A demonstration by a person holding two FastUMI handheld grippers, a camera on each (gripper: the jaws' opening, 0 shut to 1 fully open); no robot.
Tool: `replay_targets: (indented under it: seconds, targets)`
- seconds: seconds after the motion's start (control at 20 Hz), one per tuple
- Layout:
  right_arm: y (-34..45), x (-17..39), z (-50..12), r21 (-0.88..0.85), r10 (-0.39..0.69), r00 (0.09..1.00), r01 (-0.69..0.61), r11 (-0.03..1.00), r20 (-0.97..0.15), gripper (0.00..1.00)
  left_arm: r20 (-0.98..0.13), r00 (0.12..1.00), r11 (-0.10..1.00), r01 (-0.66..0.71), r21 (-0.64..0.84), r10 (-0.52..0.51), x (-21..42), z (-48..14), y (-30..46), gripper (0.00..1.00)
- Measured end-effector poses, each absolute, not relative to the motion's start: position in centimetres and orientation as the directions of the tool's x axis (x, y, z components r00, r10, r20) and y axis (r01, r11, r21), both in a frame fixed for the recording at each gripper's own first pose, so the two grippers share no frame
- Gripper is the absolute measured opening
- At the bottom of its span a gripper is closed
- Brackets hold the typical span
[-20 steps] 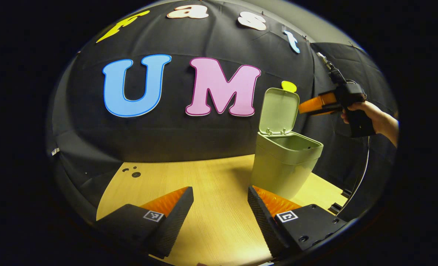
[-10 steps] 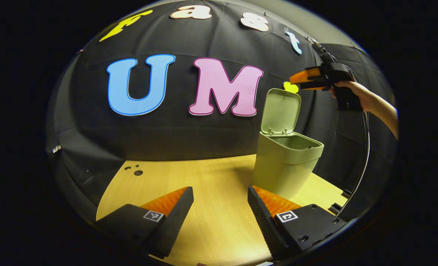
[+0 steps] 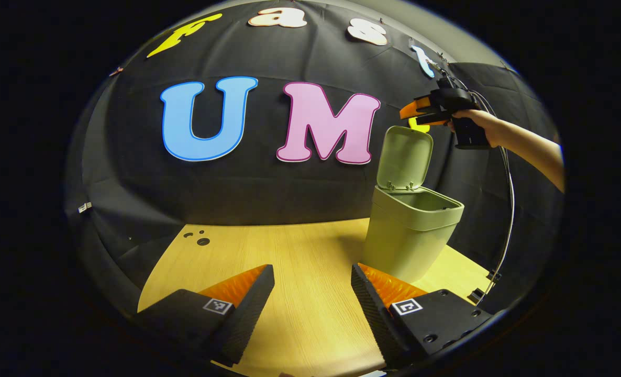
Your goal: Press the lid of the desktop garbage bin to open it, pick up the crumpled paper on the desktop and throw it into the bin, then pick up the pop can on the desktop and drop it into the bin, and finally close the garbage bin lid.
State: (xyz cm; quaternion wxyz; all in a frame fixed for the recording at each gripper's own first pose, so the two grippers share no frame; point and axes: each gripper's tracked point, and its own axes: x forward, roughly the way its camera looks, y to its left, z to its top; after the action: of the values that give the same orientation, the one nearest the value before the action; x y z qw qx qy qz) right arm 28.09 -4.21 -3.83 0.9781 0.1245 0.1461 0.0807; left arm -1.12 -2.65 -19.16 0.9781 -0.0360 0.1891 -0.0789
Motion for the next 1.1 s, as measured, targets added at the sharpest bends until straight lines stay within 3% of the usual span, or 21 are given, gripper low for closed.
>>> replay_targets:
  seconds: [0.35, 1.1]
  targets:
    - [-3.9, 30.2, -6.8, 0.276, 0.189, 0.924, -0.097, 0.956, -0.333, 0.89, -0.375, 0.913, 0.987, 0.136, -0.088, -0.160, -1.3, -19.4, -2.3, 0.95]
    - [-2.3, 20.4, -10.1, 0.222, 0.252, 0.863, -0.168, 0.960, -0.439, 0.89, -0.372, 0.907, 0.980, 0.170, -0.102, -0.196, -0.8, -19.7, -3.6, 0.95]
